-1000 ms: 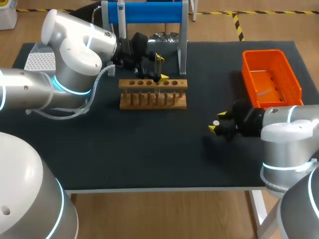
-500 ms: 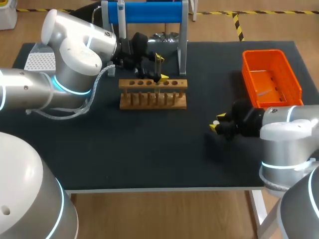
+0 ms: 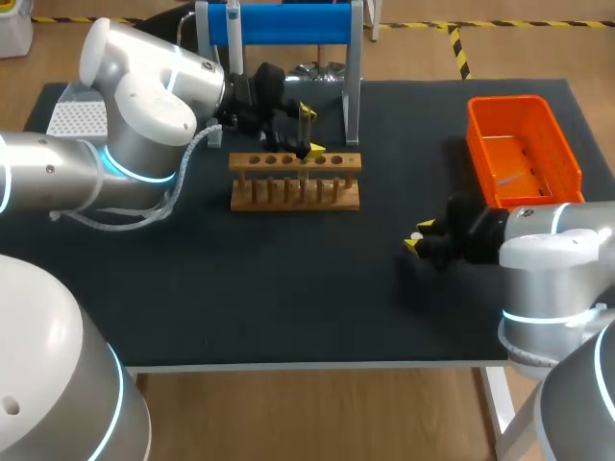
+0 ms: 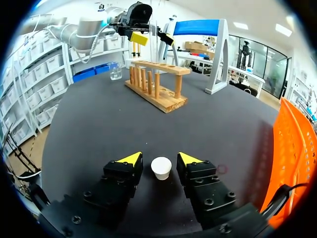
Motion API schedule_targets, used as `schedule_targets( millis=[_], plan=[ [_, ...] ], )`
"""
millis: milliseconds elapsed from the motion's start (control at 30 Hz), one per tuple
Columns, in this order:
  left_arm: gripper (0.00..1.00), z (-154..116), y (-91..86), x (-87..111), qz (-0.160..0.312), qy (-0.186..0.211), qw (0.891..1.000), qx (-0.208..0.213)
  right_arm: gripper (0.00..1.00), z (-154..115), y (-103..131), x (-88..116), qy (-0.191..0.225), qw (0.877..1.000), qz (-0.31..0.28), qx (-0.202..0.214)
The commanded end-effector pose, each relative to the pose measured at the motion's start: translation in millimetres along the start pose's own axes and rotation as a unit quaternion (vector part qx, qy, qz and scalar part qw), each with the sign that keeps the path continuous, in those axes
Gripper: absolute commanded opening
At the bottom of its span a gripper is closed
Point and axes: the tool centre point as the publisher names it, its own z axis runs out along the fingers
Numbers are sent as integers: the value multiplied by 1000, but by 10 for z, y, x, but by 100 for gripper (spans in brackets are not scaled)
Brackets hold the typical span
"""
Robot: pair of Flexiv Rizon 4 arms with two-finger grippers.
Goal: Invert the test tube, pick up the pipette, mount the tip to pipette, aspirate from beaker and dispense into the tube, eject the tip, return the pipette, and cap with the stopper.
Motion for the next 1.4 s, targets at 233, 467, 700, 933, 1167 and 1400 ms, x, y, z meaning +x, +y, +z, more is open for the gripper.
schedule_targets(
  millis=[233, 467, 700, 933, 1167, 1400],
  plan=[
    [100, 10, 6, -13, 0, 1, 1000, 1, 40, -2, 0, -6, -1, 1000, 0, 3],
    [100, 10, 6, -13, 0, 1, 1000, 1, 38, 2, -3, -13, -2, 1000, 1, 3],
    [100, 10, 6, -13, 0, 1, 1000, 1, 38, 11, -9, -24, -2, 1000, 1, 4],
    [100, 10, 6, -13, 0, 1, 1000, 1, 37, 10, -11, -25, -2, 1000, 2, 5],
    [100, 10, 6, -13, 0, 1, 1000, 1, 24, 16, -16, -31, -3, 1000, 2, 6],
    [100, 10, 6, -13, 0, 1, 1000, 1, 0, 16, -16, -28, -2, 1000, 2, 7]
  ],
)
